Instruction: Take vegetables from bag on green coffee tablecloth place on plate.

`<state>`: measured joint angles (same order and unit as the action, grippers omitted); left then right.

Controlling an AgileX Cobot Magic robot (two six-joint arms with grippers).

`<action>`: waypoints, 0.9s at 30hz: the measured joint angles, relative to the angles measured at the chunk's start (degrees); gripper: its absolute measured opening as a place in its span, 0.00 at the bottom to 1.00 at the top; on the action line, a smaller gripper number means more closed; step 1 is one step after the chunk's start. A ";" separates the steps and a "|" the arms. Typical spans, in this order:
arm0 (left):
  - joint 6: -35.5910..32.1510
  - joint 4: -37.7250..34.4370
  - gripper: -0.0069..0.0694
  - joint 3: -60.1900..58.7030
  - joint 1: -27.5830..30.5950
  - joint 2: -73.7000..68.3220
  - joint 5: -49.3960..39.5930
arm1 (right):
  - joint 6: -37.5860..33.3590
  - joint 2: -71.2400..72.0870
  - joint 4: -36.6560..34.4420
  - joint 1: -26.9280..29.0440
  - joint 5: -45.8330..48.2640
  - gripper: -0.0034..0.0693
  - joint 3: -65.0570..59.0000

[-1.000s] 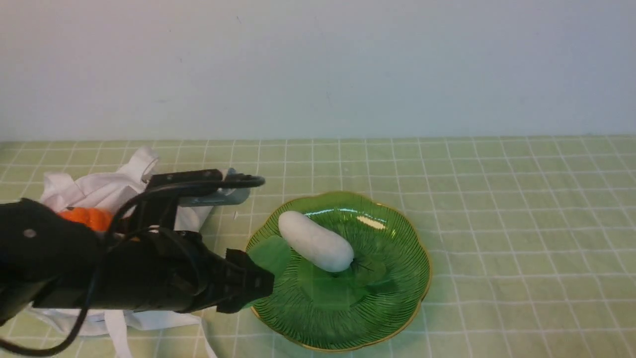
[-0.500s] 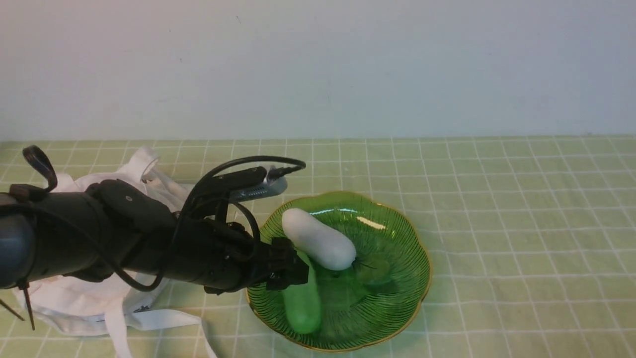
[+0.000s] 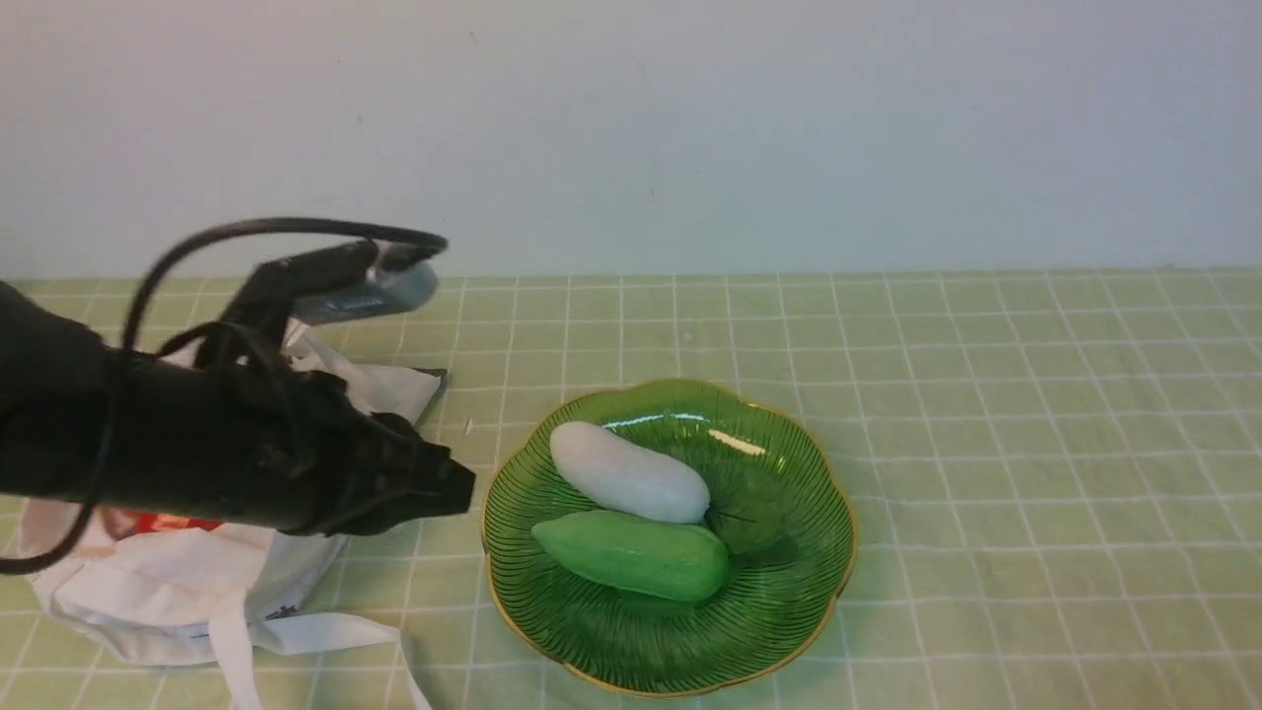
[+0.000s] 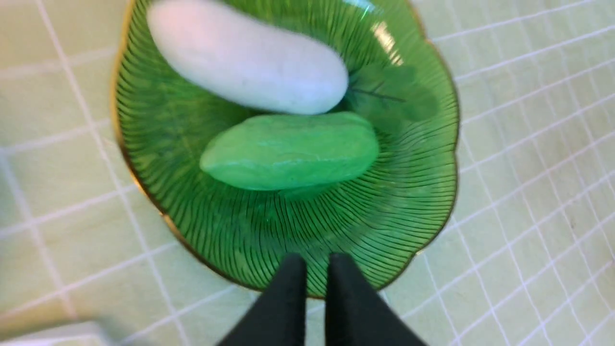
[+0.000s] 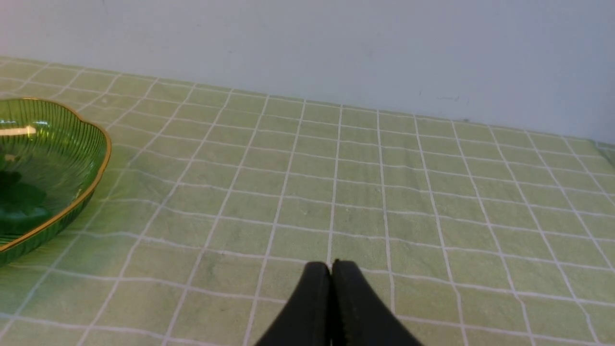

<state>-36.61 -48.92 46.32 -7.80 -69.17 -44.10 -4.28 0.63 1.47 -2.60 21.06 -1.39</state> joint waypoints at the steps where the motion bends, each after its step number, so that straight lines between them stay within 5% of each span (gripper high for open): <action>1: 0.07 0.00 0.11 0.00 0.10 0.00 0.00 | 0.00 0.00 0.00 0.00 0.00 0.03 0.00; 13: 3.30 8.70 0.08 -3.32 1.03 38.94 -1.64 | 0.00 0.00 0.00 0.00 0.00 0.03 0.00; 27: 3.28 9.95 0.08 -7.85 1.05 53.14 -2.44 | 0.00 0.00 0.00 0.00 0.00 0.03 0.00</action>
<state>-33.32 -38.97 38.47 -6.75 -16.03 -46.54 -4.28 0.63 1.47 -2.60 21.06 -1.39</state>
